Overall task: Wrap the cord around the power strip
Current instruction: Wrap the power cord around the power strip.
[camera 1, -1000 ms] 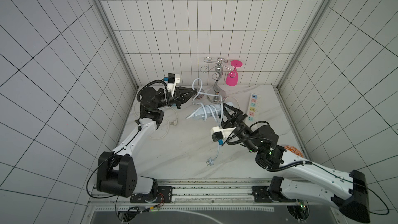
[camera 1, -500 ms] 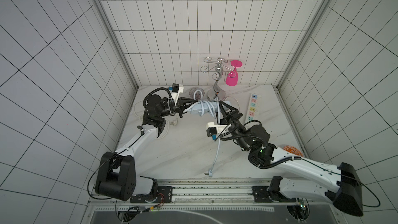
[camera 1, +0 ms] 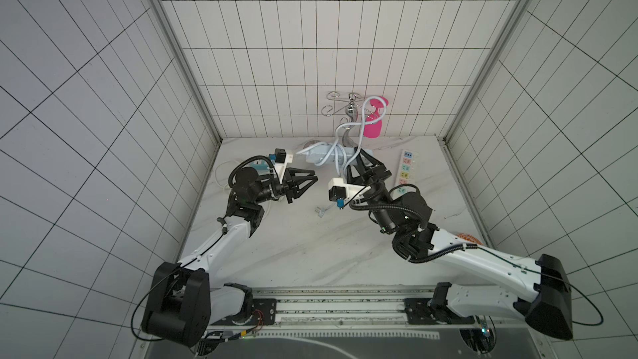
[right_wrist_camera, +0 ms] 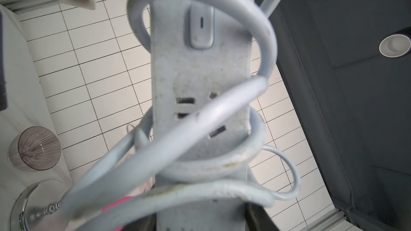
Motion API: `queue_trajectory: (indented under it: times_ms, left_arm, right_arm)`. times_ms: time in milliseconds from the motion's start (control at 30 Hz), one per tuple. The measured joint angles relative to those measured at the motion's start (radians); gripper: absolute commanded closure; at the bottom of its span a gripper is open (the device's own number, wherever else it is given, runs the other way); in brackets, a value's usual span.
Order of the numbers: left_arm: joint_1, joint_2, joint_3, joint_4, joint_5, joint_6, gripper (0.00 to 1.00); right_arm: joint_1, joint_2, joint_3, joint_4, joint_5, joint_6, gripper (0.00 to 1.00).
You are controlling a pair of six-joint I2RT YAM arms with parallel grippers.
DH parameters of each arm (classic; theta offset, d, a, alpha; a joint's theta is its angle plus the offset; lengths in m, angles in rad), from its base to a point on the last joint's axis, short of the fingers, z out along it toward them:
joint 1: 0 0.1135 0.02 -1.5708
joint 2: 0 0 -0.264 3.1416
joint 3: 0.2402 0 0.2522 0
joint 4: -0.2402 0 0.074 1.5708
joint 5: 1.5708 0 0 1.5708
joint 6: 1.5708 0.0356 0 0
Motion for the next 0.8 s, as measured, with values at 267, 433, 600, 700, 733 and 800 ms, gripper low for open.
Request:
queue_trajectory:
  times_ms: [267, 433, 600, 700, 733, 800]
  left_arm:
    - [-0.014, -0.058, -0.060, 0.081, -0.028, 0.034, 0.63]
    - [-0.117, -0.110, -0.070, 0.051, -0.093, 0.167, 0.61]
    - [-0.276, -0.172, -0.070, -0.019, -0.212, 0.355, 0.56]
    - [-0.320, -0.177, -0.069, -0.045, -0.253, 0.417, 0.49]
    - [-0.325, -0.171, -0.067, -0.051, -0.258, 0.427, 0.48]
    - [-0.343, -0.140, -0.055, -0.058, -0.266, 0.444, 0.47]
  right_arm:
    - [-0.001, 0.036, 0.146, -0.048, 0.051, 0.055, 1.00]
    - [-0.002, 0.061, 0.249, -0.127, 0.083, 0.116, 1.00]
    - [-0.003, 0.066, 0.307, -0.187, 0.103, 0.168, 1.00]
    - [-0.003, 0.066, 0.319, -0.204, 0.107, 0.187, 1.00]
    - [-0.003, 0.066, 0.319, -0.206, 0.107, 0.192, 1.00]
    - [-0.003, 0.068, 0.319, -0.218, 0.107, 0.203, 1.00]
